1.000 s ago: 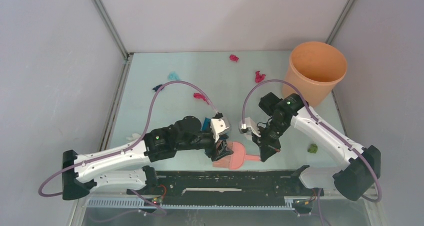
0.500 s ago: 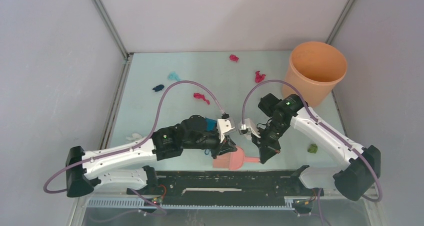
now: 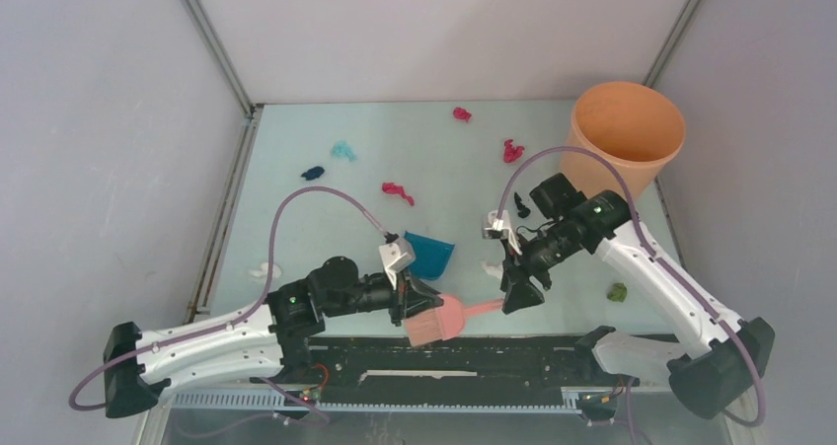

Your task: Sweep away the paper scraps from the table

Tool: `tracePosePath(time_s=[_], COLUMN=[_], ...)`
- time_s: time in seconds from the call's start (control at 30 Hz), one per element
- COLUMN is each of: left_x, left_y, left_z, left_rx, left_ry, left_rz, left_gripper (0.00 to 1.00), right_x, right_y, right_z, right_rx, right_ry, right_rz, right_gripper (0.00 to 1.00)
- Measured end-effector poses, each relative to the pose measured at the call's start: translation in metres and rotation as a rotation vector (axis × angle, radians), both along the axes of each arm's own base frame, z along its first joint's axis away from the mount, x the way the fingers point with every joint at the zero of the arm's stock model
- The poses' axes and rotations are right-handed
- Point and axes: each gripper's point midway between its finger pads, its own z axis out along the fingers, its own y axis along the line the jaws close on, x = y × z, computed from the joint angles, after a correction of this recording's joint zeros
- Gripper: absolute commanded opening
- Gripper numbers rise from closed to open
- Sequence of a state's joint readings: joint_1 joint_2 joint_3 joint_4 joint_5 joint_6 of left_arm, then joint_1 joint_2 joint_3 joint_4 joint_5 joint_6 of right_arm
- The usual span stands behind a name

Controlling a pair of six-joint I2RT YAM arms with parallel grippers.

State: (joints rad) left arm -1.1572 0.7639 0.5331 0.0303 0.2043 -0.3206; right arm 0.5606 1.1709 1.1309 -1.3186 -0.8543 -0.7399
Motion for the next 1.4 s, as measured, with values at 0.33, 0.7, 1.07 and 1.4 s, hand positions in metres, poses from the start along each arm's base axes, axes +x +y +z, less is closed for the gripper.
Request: tracePosePath(time_s=[0.33,0.7,1.07,1.4], left_x=[0.01,0.02,0.023,0.024], left_y=[0.01,0.008,0.005,0.003], left_z=[-0.002,0.015,0.017,0.013], left_rx=[-0.181,-0.33,-0.391,-0.406], left_ry=[0.144,0.223,0.278,0.316], left_rz=[0.107,0.145,0.152,0.152], left_gripper=[0.0,0.0,0.0,0.0], right_x=[0.016,0.011,0.022,0.026], right_y=[0.009,0.015,0.014,0.015], right_z=[0.009,0.012,0.02,0.025], right_rx=[0.148,0.206,0.266,0.296], right_ry=[0.097,0.153,0.148,0.145], right_rz=[-0.128,-0.122,-0.167,-0.178], right_gripper=[0.7,0.57,0.48,0.46])
